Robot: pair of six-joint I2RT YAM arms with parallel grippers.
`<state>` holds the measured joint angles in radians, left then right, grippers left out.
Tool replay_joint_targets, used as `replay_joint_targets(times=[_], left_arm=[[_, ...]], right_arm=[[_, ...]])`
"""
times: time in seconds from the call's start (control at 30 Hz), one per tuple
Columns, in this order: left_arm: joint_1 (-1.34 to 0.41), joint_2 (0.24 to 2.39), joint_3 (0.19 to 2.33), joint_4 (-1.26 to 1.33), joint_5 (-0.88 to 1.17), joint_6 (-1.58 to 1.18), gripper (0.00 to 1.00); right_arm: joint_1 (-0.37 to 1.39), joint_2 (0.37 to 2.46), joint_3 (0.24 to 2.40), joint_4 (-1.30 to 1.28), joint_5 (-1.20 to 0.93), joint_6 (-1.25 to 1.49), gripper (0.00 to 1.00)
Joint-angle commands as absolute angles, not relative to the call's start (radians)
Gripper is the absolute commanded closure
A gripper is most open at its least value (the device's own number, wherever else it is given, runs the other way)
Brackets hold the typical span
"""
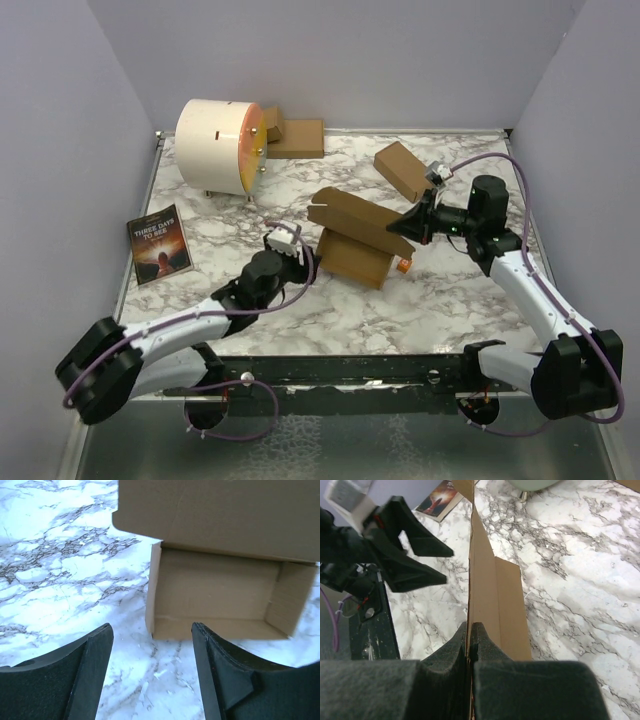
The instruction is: Fold the paper box
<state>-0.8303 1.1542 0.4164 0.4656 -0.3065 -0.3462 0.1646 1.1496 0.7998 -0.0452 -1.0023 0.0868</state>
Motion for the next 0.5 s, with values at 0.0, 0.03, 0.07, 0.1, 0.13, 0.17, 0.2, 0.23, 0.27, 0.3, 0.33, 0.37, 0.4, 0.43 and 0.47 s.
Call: replay_joint_targets(times=[0.0, 0.03, 0.07, 0.1, 0.13, 0.17, 0.2, 0.23, 0.27, 0.3, 0.33, 0.37, 0.4, 0.43, 0.47], left_arm=[[-0.821, 0.926, 0.354, 0.335, -0.205, -0.419, 0.32], [-0.821, 0.864, 0.345, 0.299, -0.189, -0.429, 0.3], [-0.816, 0.81, 0.338, 0.271, -0.171, -0.439, 0.28], [-0.81, 0.753, 0.334, 0.245, -0.156, -0.455, 0.26], [-0.8, 0.704, 0.338, 0.22, -0.141, -0.477, 0.24], [-0.782, 0.664, 0.344, 0.205, -0.114, -0.494, 0.22], [-0.759, 0.632, 0.353, 0.198, -0.07, -0.507, 0.2], [-0.724, 0.615, 0.369, 0.193, -0.026, -0.525, 0.18], [-0.687, 0.611, 0.387, 0.194, 0.026, -0.536, 0.16], [-0.647, 0.62, 0.409, 0.204, 0.101, -0.539, 0.16], [-0.6, 0.639, 0.431, 0.222, 0.183, -0.542, 0.15], [-0.555, 0.666, 0.455, 0.243, 0.262, -0.558, 0.15], [-0.505, 0.697, 0.478, 0.269, 0.349, -0.57, 0.15], [-0.455, 0.735, 0.495, 0.314, 0.438, -0.585, 0.15], [-0.398, 0.782, 0.509, 0.36, 0.522, -0.604, 0.15]], right_arm=[[0.144, 1.143, 0.805, -0.067, -1.03, 0.014, 0.99], [0.14, 1.149, 0.806, -0.078, -1.049, -0.001, 0.99], [0.137, 1.155, 0.809, -0.085, -1.068, -0.016, 0.99], [0.134, 1.162, 0.815, -0.095, -1.085, -0.031, 0.99], [0.133, 1.172, 0.821, -0.109, -1.111, -0.051, 0.99], [0.132, 1.182, 0.83, -0.127, -1.136, -0.073, 0.99], [0.132, 1.194, 0.837, -0.139, -1.156, -0.084, 0.99], [0.131, 1.205, 0.842, -0.148, -1.174, -0.095, 0.99], [0.13, 1.214, 0.848, -0.157, -1.184, -0.104, 0.99], [0.13, 1.226, 0.853, -0.166, -1.197, -0.115, 0.99], [0.13, 1.239, 0.859, -0.173, -1.211, -0.118, 0.99], [0.13, 1.251, 0.864, -0.181, -1.222, -0.125, 0.99], [0.13, 1.26, 0.87, -0.191, -1.233, -0.135, 0.99], [0.13, 1.269, 0.877, -0.2, -1.246, -0.145, 0.99], [0.13, 1.277, 0.885, -0.216, -1.253, -0.159, 0.99]])
